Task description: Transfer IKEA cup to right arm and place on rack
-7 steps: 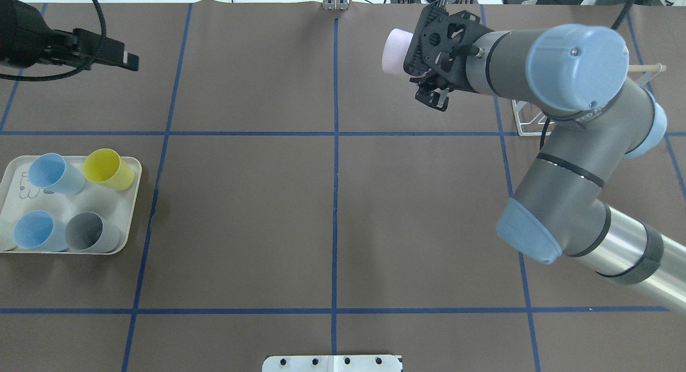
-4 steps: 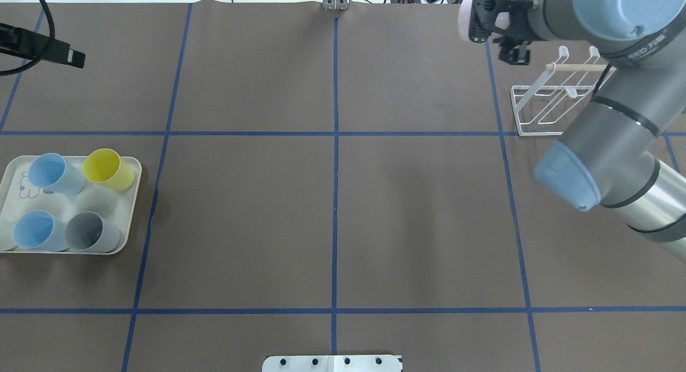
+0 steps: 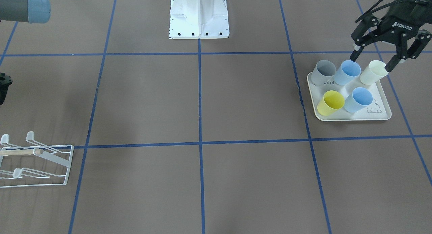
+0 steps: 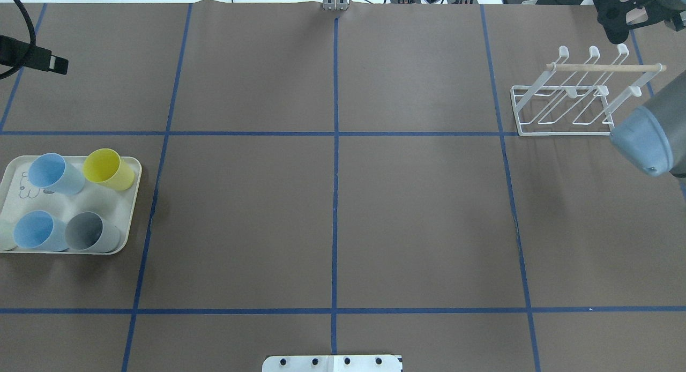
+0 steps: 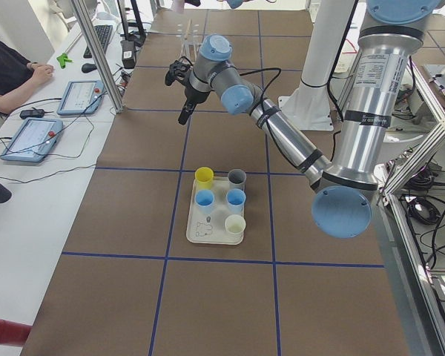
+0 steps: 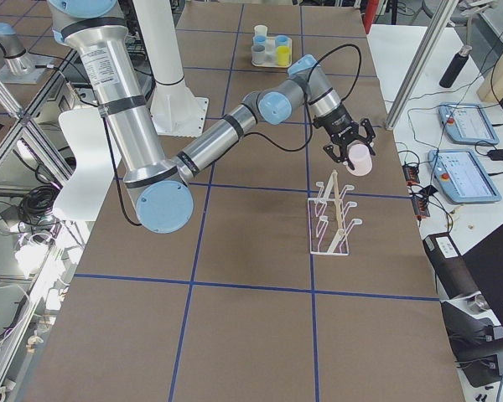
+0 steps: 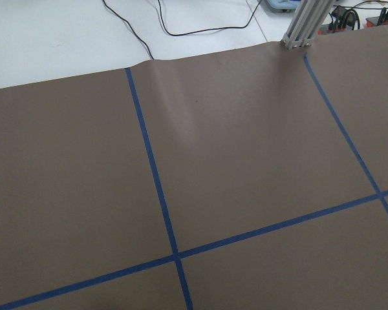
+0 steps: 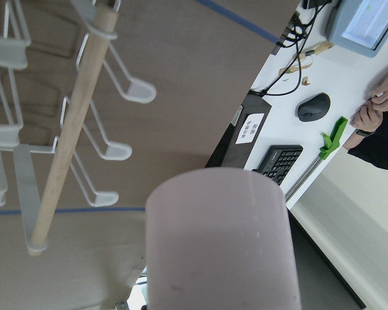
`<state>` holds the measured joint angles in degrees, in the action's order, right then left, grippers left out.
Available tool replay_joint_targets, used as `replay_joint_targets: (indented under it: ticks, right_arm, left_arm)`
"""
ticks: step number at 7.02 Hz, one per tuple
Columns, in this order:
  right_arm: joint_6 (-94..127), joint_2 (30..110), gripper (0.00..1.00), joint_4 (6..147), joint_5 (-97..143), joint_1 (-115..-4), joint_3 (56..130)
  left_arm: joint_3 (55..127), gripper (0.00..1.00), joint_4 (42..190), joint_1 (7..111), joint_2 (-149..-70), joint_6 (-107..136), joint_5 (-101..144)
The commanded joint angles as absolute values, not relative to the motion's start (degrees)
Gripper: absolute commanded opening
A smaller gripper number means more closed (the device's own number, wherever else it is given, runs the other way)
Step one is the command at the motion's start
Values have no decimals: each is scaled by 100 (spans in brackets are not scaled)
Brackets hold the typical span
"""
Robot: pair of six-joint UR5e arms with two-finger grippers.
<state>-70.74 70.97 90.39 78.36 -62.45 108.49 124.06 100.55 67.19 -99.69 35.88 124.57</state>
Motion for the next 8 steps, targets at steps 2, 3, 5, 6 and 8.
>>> replay_joint_targets:
  ticks: [2, 3, 5, 6, 8]
  right_arm:
    - [-7137, 7199, 35, 8457, 7787, -6240, 10163]
    - [-7128, 7207, 36, 8203, 7787, -6205, 9951]
    - [-6927, 7225, 36, 8016, 7778, -6057, 9774]
    - [-6856, 7190, 36, 8007, 7770, -5969, 9747]
    - [-6794, 7172, 36, 8007, 7770, -5889, 9581]
  left_arm:
    - [12410, 100, 10063, 6706, -9958, 3595, 12454]
    - [12401, 100, 10063, 6697, -9958, 3595, 12454]
    - [12375, 100, 10090, 6706, -9958, 3595, 12454]
    - [12375, 100, 10090, 6706, -9958, 3595, 12454]
    - [12375, 100, 10090, 6697, -9958, 3595, 12454]
